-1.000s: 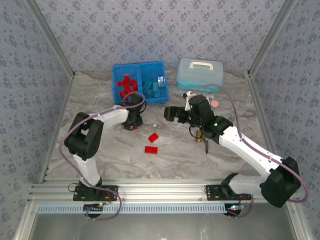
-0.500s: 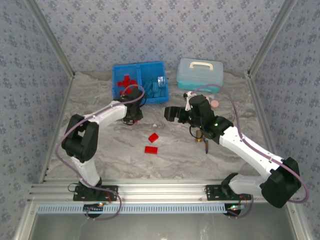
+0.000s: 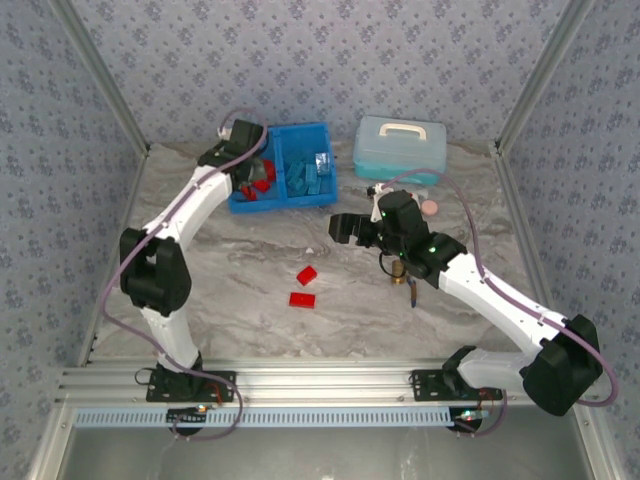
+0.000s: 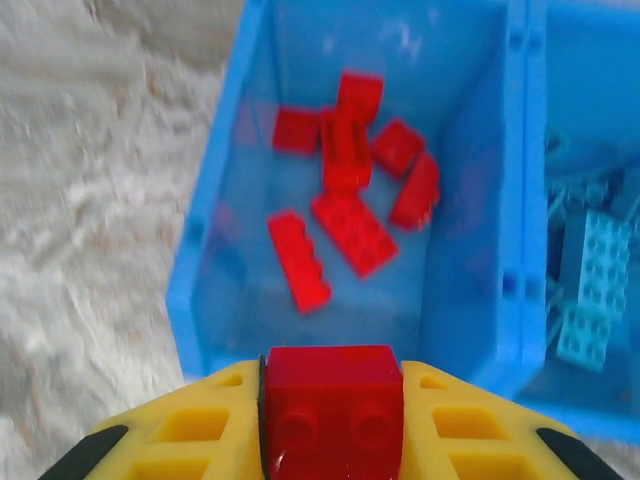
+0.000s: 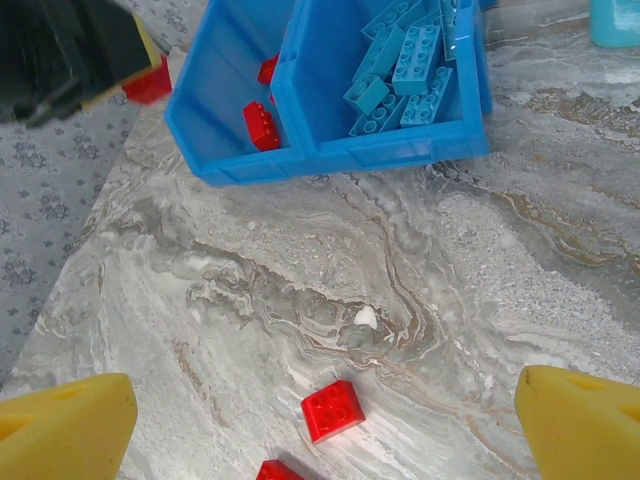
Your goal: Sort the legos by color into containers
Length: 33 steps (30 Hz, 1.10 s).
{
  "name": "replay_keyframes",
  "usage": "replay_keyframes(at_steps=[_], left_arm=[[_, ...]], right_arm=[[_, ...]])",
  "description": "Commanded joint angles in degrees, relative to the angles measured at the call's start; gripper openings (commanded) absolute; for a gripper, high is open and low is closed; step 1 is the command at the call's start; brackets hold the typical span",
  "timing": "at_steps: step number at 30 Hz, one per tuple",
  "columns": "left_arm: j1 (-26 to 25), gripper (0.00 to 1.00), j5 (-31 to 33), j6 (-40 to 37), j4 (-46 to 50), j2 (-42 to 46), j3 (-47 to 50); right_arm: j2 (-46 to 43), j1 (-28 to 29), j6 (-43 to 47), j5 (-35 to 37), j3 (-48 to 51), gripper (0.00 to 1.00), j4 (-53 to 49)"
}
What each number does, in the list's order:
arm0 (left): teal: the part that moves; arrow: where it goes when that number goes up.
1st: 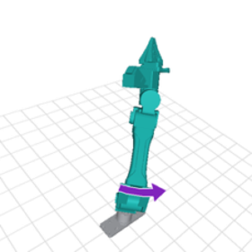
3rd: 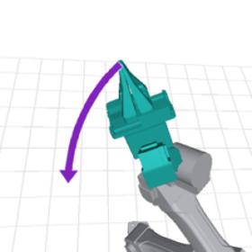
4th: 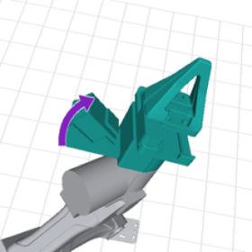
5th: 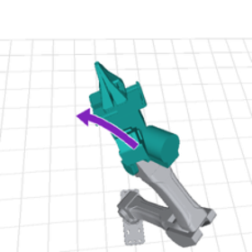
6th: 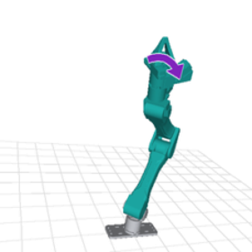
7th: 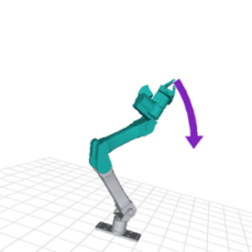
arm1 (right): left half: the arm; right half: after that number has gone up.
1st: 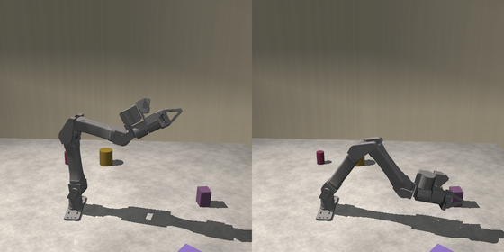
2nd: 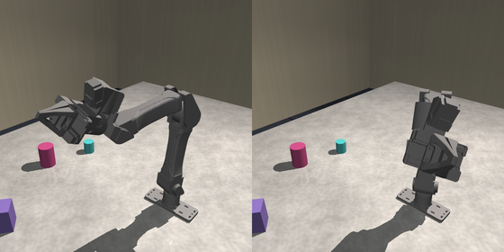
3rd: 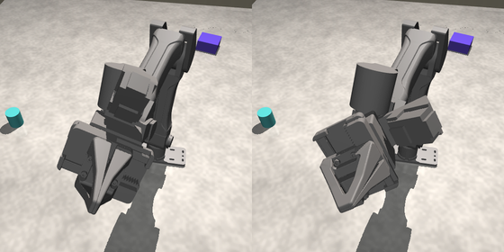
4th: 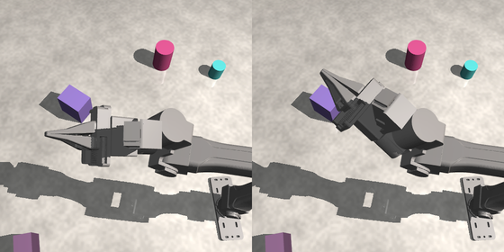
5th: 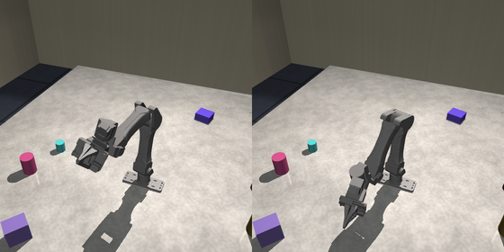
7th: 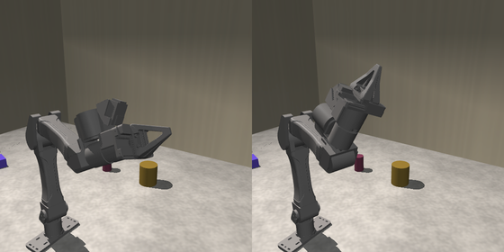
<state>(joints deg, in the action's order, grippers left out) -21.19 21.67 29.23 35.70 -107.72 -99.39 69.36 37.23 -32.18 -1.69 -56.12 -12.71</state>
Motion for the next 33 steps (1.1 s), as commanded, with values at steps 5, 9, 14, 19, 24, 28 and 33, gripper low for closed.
replay_keyframes(at_steps=[5,9,14,19,24,28,33], left_arm=[[1.8,0.27,4.9,-9.1,1.2,-15.7,-18.7],[3.0,0.27,3.2,-10.8,0.8,-23.7,-27.7],[4.0,0.27,-0.8,-11.7,1.2,-31.7,-36.7],[4.9,0.28,-4.3,-10.8,-1.0,-36.0,-39.2],[5.1,0.35,-5.6,-10.6,-1.1,-38.0,-41.5],[5.1,0.44,-6.7,-9.7,0.1,-37.4,-42.5],[5.1,0.51,-6.4,-9.3,1.6,-34.7,-42.8]], right_arm=[[-1.1,-0.8,-0.6,1.2,0.0,1.0,-1.5],[-1.1,-1.3,-0.4,1.2,0.0,1.0,-2.2],[-1.2,-1.8,-0.3,1.1,0.0,1.0,-2.4],[-0.9,-2.2,-0.3,0.6,-0.1,1.0,-2.1],[-0.9,-2.5,-0.2,0.5,-0.5,1.0,-2.4],[-0.8,-2.7,-0.3,0.2,-0.6,1.0,-2.2],[-0.6,-2.7,-0.5,-0.2,-0.8,1.0,-1.9]])
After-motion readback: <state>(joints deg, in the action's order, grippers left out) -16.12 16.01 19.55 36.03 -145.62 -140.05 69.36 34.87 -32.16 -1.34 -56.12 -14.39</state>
